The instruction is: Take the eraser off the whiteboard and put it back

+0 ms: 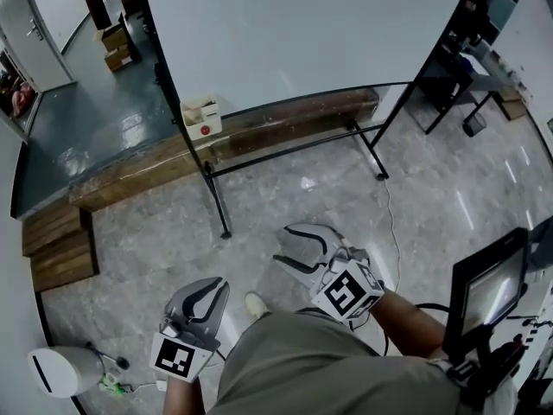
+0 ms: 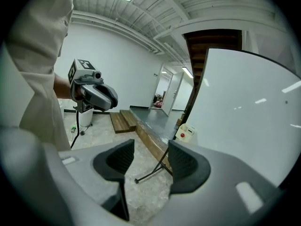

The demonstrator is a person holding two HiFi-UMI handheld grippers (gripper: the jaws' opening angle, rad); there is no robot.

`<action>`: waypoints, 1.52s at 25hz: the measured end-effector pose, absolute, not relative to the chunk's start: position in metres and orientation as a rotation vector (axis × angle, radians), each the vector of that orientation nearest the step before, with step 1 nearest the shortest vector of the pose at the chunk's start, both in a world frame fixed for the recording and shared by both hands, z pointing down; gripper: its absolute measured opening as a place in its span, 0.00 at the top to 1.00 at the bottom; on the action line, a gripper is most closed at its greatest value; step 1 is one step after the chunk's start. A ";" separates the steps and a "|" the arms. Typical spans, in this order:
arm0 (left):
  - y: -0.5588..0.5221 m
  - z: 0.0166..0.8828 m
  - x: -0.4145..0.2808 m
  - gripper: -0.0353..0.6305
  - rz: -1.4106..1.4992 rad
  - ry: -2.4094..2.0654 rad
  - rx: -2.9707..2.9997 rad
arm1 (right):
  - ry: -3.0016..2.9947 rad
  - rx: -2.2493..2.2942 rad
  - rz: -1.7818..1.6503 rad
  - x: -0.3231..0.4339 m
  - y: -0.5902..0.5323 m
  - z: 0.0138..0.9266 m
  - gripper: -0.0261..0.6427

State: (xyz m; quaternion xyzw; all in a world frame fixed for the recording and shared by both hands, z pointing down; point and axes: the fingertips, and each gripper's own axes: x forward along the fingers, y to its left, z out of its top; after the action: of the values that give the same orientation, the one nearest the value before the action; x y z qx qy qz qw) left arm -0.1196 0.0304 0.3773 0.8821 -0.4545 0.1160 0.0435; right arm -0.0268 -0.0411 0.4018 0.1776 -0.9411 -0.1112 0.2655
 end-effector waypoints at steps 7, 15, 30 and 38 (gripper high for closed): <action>0.065 0.372 -0.016 0.89 0.382 -1.324 2.734 | -2.557 0.549 -0.267 0.081 0.005 0.401 0.62; 0.123 0.381 0.069 0.89 0.452 -1.312 2.698 | -2.593 0.552 -0.222 0.169 0.058 0.414 0.62; 0.188 0.357 0.083 0.89 0.439 -1.153 2.874 | -2.551 0.707 -0.235 0.180 0.145 0.393 0.62; 0.256 0.353 -0.010 0.89 0.380 -1.209 2.864 | -2.562 0.685 -0.267 0.088 0.216 0.381 0.63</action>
State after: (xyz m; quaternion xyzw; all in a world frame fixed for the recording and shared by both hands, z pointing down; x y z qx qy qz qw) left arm -0.0099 0.2557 0.3533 0.9145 -0.3859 0.1212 0.0050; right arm 0.0881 0.2158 0.3810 0.2496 -0.9342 -0.0973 0.2357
